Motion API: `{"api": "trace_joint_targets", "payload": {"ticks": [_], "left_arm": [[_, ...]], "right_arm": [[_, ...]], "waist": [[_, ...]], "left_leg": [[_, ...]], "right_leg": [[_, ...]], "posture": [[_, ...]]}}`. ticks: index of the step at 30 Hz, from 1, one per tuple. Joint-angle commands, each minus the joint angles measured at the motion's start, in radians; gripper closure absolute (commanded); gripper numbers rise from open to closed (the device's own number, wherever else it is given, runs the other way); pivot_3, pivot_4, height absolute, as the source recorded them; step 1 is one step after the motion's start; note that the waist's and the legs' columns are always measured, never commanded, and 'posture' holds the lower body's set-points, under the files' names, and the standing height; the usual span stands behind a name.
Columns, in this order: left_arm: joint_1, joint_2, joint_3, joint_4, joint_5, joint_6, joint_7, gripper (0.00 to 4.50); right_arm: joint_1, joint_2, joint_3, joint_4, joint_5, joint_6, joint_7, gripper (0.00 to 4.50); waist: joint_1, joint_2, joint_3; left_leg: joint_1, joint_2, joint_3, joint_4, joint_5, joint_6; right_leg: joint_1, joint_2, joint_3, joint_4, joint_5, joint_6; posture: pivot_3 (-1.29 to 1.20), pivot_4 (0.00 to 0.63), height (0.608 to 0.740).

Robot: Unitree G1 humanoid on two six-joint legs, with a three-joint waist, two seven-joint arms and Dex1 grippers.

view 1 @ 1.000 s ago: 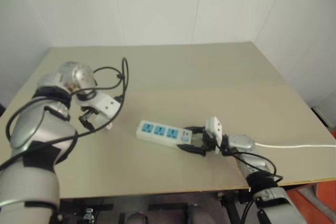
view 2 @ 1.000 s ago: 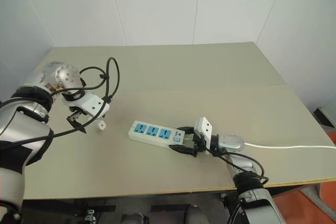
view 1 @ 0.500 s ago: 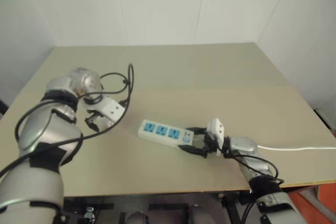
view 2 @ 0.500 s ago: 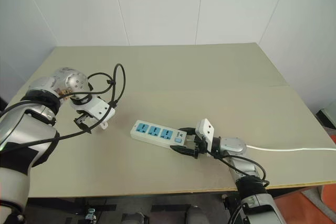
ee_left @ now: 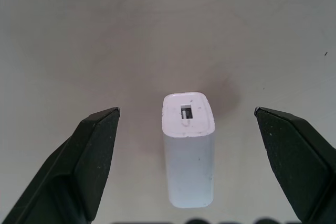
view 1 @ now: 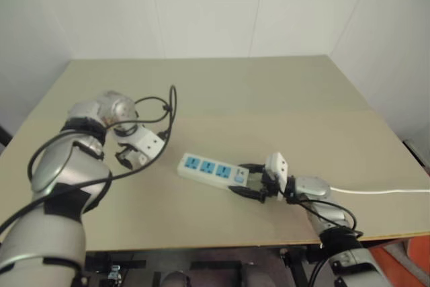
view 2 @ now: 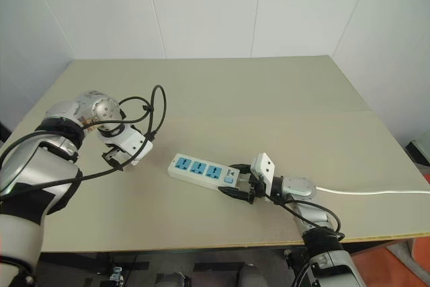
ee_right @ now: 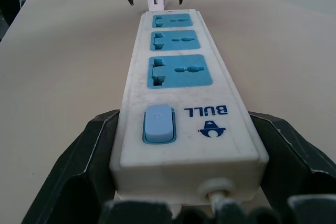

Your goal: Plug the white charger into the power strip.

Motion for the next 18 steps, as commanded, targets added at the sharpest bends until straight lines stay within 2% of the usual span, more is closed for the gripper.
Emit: {"api": "trace_joint_targets", "payload": {"ticks": [1, 4, 10, 18], "left_arm": [[-0.005, 0.005, 0.012, -0.001, 0.010, -0.016, -0.007, 0.60], [-0.006, 0.011, -0.019, -0.004, 0.059, -0.030, 0.050, 1.50], [0.004, -0.002, -0.008, 0.005, 0.068, -0.016, 0.088, 3.47], [0.005, -0.011, 0.023, 0.004, 0.049, 0.018, 0.130, 3.51]], "right_arm": [[0.013, -0.017, 0.001, -0.003, -0.013, 0.024, -0.015, 1.10], [0.012, -0.017, 0.000, -0.007, -0.010, 0.031, -0.017, 1.10], [0.019, -0.023, -0.003, -0.012, -0.010, 0.034, -0.020, 1.10], [0.020, -0.028, -0.004, -0.014, -0.009, 0.035, -0.022, 1.10]], "waist": [[0.002, 0.000, 0.000], [0.003, 0.000, 0.000], [0.004, 0.000, 0.000], [0.006, 0.000, -0.001]], "left_leg": [[0.000, 0.000, 0.000, 0.000, 0.000, 0.000], [0.000, 0.000, 0.000, 0.000, 0.000, 0.000], [0.000, 0.000, 0.000, 0.001, 0.000, 0.000], [0.002, 0.000, 0.000, 0.001, 0.000, 0.000]], "right_leg": [[0.000, 0.000, 0.000, 0.000, 0.000, 0.000], [0.000, 0.000, 0.000, 0.000, 0.000, 0.000], [0.000, 0.000, 0.000, 0.000, 0.000, 0.000], [0.002, 0.000, 0.000, 0.000, 0.000, 0.000]], "posture": [[0.00, 0.150, 0.740], [0.00, 0.150, 0.740], [0.00, 0.150, 0.740], [0.00, 0.150, 0.740]]}}
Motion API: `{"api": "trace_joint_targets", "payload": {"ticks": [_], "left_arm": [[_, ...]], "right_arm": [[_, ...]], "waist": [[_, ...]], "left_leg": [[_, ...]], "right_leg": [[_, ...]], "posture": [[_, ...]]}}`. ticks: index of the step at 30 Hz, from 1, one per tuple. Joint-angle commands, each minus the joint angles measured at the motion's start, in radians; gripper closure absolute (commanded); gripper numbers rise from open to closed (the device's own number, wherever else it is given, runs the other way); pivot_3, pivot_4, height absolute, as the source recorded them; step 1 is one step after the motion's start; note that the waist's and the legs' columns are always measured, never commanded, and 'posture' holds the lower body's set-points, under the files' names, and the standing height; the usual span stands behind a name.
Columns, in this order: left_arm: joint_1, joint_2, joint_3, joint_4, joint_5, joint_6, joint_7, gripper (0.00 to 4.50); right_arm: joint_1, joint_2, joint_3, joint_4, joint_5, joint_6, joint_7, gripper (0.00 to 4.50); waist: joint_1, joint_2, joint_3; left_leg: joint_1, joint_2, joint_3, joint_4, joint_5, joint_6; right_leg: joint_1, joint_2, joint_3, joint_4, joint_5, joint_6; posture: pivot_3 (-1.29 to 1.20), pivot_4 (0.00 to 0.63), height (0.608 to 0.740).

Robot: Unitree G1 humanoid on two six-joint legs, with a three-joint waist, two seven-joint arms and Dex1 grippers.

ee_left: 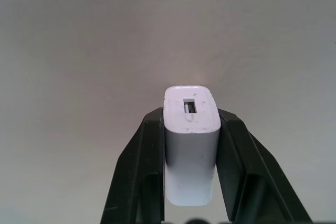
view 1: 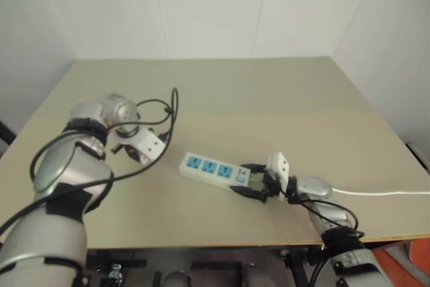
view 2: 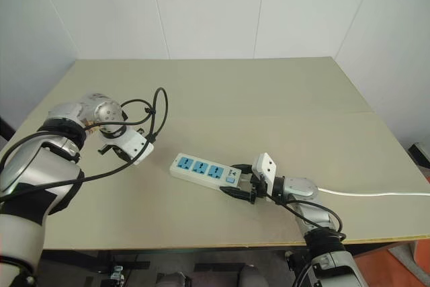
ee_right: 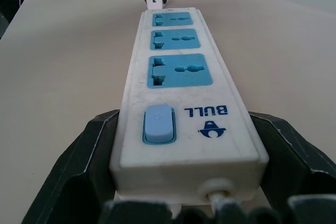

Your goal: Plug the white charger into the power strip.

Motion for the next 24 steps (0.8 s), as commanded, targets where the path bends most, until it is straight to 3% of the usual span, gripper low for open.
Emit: {"api": "trace_joint_targets", "payload": {"ticks": [1, 8, 15, 19, 24], "left_arm": [[-0.001, -0.008, 0.090, -0.001, -0.083, 0.037, -0.031, 3.51], [-0.028, 0.005, 0.376, -0.033, -0.390, 0.133, -0.316, 3.51], [0.034, 0.031, 0.646, -0.164, -0.814, 0.370, -0.335, 3.51], [0.174, 0.020, 0.749, -0.357, -1.000, 0.542, -0.335, 3.51], [0.400, -0.028, 0.837, -0.714, -1.148, 0.824, -0.222, 3.51]], "right_arm": [[0.016, -0.019, -0.003, -0.007, -0.011, 0.018, -0.011, 1.10], [0.030, -0.027, -0.001, -0.026, 0.006, 0.012, 0.017, 1.10], [0.006, -0.037, 0.009, -0.011, 0.027, 0.020, 0.085, 1.10], [-0.026, -0.027, 0.022, 0.022, 0.017, 0.005, 0.108, 1.10], [-0.063, -0.004, 0.050, 0.070, -0.008, -0.039, 0.133, 1.10]], "waist": [[0.000, 0.000, 0.000], [-0.001, 0.000, 0.000], [-0.003, 0.000, 0.000], [-0.011, 0.003, -0.002], [-0.024, 0.002, -0.002]], "left_leg": [[0.000, 0.000, 0.000, 0.000, 0.000, 0.000], [-0.002, 0.000, 0.000, 0.001, 0.000, 0.000], [-0.002, 0.000, -0.001, 0.003, 0.000, 0.000], [-0.001, 0.001, -0.001, 0.003, 0.000, 0.000], [-0.002, 0.001, -0.002, 0.004, 0.000, 0.000]], "right_leg": [[0.000, 0.000, 0.000, 0.000, 0.000, 0.000], [0.000, 0.000, -0.001, 0.001, 0.000, 0.000], [0.000, 0.000, -0.001, 0.001, 0.000, 0.000], [0.000, 0.000, -0.001, 0.002, 0.000, 0.000], [0.000, 0.000, -0.001, 0.002, 0.000, 0.000]], "posture": [[0.00, 0.150, 0.740], [0.00, 0.150, 0.740], [0.00, 0.150, 0.740], [0.00, 0.150, 0.740], [0.00, 0.150, 0.740]]}}
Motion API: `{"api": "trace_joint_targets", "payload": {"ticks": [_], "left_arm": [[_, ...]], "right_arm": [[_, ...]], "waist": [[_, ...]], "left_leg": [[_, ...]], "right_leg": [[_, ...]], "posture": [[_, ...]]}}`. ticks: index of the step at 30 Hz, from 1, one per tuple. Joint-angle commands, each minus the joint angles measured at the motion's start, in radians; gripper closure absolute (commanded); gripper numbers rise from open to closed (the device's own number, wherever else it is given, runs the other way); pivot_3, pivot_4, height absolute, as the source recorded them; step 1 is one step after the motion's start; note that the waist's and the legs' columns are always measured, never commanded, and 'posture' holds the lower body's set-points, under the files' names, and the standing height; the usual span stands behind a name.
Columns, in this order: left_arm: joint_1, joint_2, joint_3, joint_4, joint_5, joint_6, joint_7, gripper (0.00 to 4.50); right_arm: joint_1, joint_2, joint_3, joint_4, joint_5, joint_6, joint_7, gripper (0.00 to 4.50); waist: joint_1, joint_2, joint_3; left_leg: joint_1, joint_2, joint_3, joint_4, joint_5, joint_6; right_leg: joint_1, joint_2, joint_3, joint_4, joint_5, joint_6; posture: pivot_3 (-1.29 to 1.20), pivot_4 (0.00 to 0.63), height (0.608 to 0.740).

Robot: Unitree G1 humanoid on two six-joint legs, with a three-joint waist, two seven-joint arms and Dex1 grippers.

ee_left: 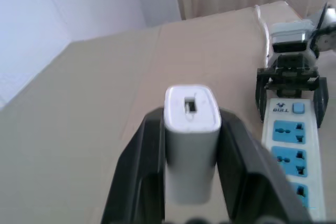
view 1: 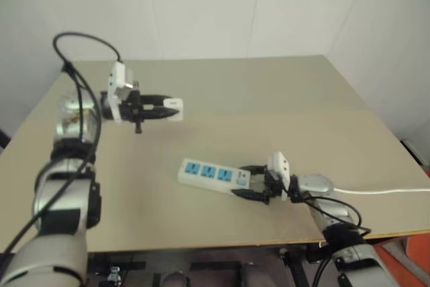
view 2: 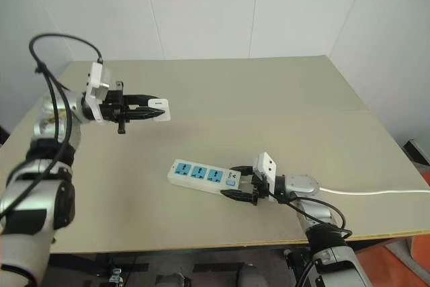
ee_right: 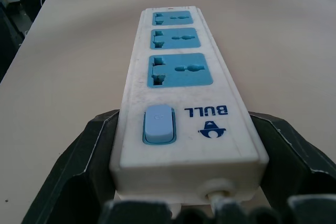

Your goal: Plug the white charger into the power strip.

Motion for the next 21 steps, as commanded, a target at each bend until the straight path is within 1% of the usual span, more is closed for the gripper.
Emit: {"api": "trace_joint_targets", "payload": {"ticks": [1, 5, 10, 12, 15, 18, 21], "left_arm": [[0.097, -0.017, 0.049, -0.264, -0.105, 0.161, 0.086, 3.51], [0.245, -0.060, 0.035, -0.502, -0.153, 0.276, 0.183, 3.51], [0.316, -0.108, 0.024, -0.652, -0.210, 0.393, 0.272, 3.51], [0.343, -0.129, 0.011, -0.688, -0.222, 0.422, 0.292, 3.51], [0.381, -0.133, -0.019, -0.721, -0.230, 0.445, 0.267, 3.51], [0.401, -0.121, -0.054, -0.709, -0.232, 0.470, 0.213, 3.51], [0.407, -0.121, -0.061, -0.673, -0.238, 0.470, 0.167, 3.51]], "right_arm": [[-0.022, 0.018, 0.033, 0.025, -0.023, -0.031, 0.030, 1.10], [-0.056, 0.038, 0.053, 0.069, -0.032, -0.054, 0.070, 1.10], [-0.087, 0.062, 0.072, 0.113, -0.053, -0.093, 0.093, 1.10], [-0.093, 0.071, 0.078, 0.119, -0.054, -0.095, 0.102, 1.10], [-0.097, 0.081, 0.083, 0.119, -0.053, -0.090, 0.116, 1.10], [-0.100, 0.088, 0.086, 0.118, -0.054, -0.084, 0.128, 1.10], [-0.101, 0.094, 0.091, 0.124, -0.063, -0.090, 0.129, 1.10]], "waist": [[-0.003, 0.000, 0.000], [-0.006, 0.000, 0.000], [-0.005, 0.000, -0.001], [-0.005, 0.000, -0.002], [-0.007, 0.000, -0.003], [-0.007, 0.000, -0.003], [-0.006, 0.000, -0.004]], "left_leg": [[0.000, 0.000, 0.000, 0.000, 0.000, 0.000], [0.001, 0.001, 0.000, 0.000, 0.000, 0.000], [0.002, 0.001, 0.000, 0.000, 0.000, 0.000], [0.003, 0.001, 0.001, 0.000, 0.000, 0.000], [0.004, 0.001, 0.002, -0.001, 0.000, 0.000], [0.004, 0.001, 0.002, -0.001, 0.000, 0.000], [0.004, 0.000, 0.002, -0.001, 0.000, 0.000]], "right_leg": [[0.000, 0.000, 0.000, 0.000, 0.000, 0.000], [0.000, 0.001, 0.000, 0.000, 0.000, 0.000], [0.000, 0.001, 0.001, 0.000, 0.000, 0.000], [0.001, 0.001, 0.001, 0.000, 0.000, 0.000], [0.001, 0.001, 0.002, 0.000, 0.000, -0.001], [0.001, 0.001, 0.002, -0.001, 0.000, -0.001], [0.001, 0.001, 0.002, -0.001, 0.000, -0.001]], "posture": [[0.00, 0.150, 0.740], [0.00, 0.150, 0.740], [0.00, 0.150, 0.740], [0.00, 0.150, 0.740], [0.00, 0.150, 0.740], [0.00, 0.150, 0.740], [0.00, 0.150, 0.740]]}}
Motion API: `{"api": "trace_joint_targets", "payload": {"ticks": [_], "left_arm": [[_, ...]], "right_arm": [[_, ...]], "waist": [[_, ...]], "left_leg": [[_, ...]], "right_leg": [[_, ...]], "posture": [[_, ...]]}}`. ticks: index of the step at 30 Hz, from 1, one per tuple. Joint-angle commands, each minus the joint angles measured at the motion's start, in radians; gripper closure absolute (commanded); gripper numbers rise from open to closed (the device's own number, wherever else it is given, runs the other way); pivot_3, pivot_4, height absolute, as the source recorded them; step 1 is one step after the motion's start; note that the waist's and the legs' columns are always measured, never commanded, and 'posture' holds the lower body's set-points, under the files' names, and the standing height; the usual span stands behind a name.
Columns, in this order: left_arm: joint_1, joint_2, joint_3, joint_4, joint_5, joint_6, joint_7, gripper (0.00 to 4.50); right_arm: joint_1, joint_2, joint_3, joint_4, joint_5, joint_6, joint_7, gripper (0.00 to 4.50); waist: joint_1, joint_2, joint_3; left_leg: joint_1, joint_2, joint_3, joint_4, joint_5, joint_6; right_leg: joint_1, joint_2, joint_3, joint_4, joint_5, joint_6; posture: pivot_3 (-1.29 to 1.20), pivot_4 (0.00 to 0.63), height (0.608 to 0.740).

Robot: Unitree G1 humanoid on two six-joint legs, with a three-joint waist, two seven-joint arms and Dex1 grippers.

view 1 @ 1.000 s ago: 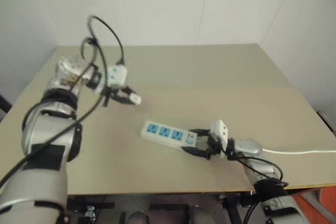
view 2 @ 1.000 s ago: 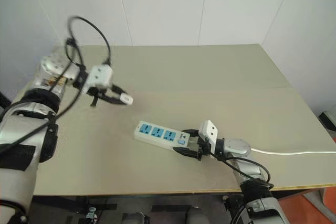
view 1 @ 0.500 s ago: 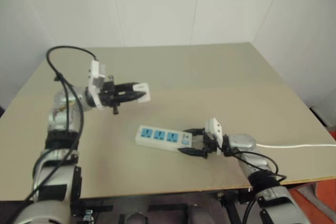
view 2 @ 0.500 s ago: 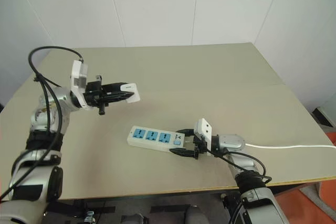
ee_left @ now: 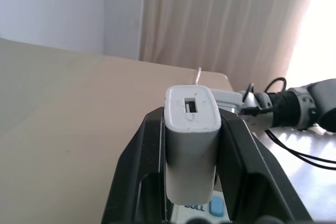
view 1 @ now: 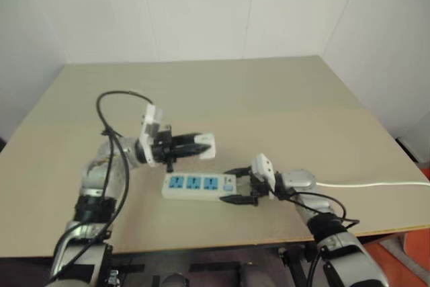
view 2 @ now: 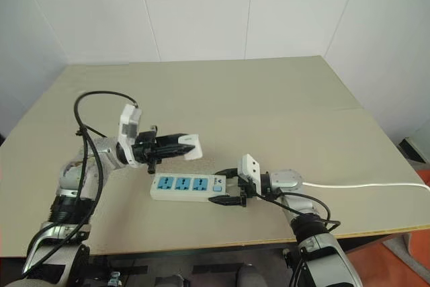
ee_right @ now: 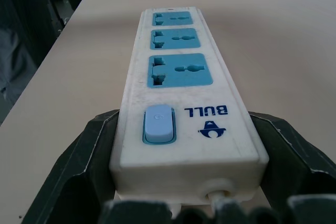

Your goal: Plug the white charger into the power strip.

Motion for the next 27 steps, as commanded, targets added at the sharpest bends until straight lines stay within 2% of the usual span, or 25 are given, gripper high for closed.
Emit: {"api": "trace_joint_targets", "payload": {"ticks": [1, 16, 27], "left_arm": [[-0.006, 0.008, 0.006, 0.018, -0.033, -0.004, -0.050, 3.51], [0.035, 0.004, -0.079, 0.124, 0.057, -0.168, -0.213, 3.51], [0.026, -0.016, -0.104, 0.226, 0.109, -0.274, -0.234, 3.51]], "right_arm": [[-0.014, 0.018, 0.029, 0.005, -0.013, -0.005, 0.021, 1.10], [-0.006, 0.035, 0.043, -0.009, -0.018, 0.013, 0.034, 1.10], [-0.003, 0.040, 0.042, -0.018, -0.017, 0.023, 0.047, 1.10]], "waist": [[0.000, 0.000, 0.000], [-0.001, 0.000, 0.000], [0.000, 0.000, 0.000]], "left_leg": [[0.001, 0.000, 0.000, 0.000, 0.000, 0.000], [0.002, 0.000, 0.001, -0.001, 0.000, 0.000], [0.002, 0.000, 0.001, -0.001, 0.000, 0.000]], "right_leg": [[0.000, 0.000, 0.000, 0.000, 0.000, 0.000], [0.001, 0.000, 0.001, -0.001, 0.000, 0.000], [0.001, 0.000, 0.001, -0.001, 0.000, 0.000]], "posture": [[0.00, 0.150, 0.740], [0.00, 0.150, 0.740], [0.00, 0.150, 0.740]]}}
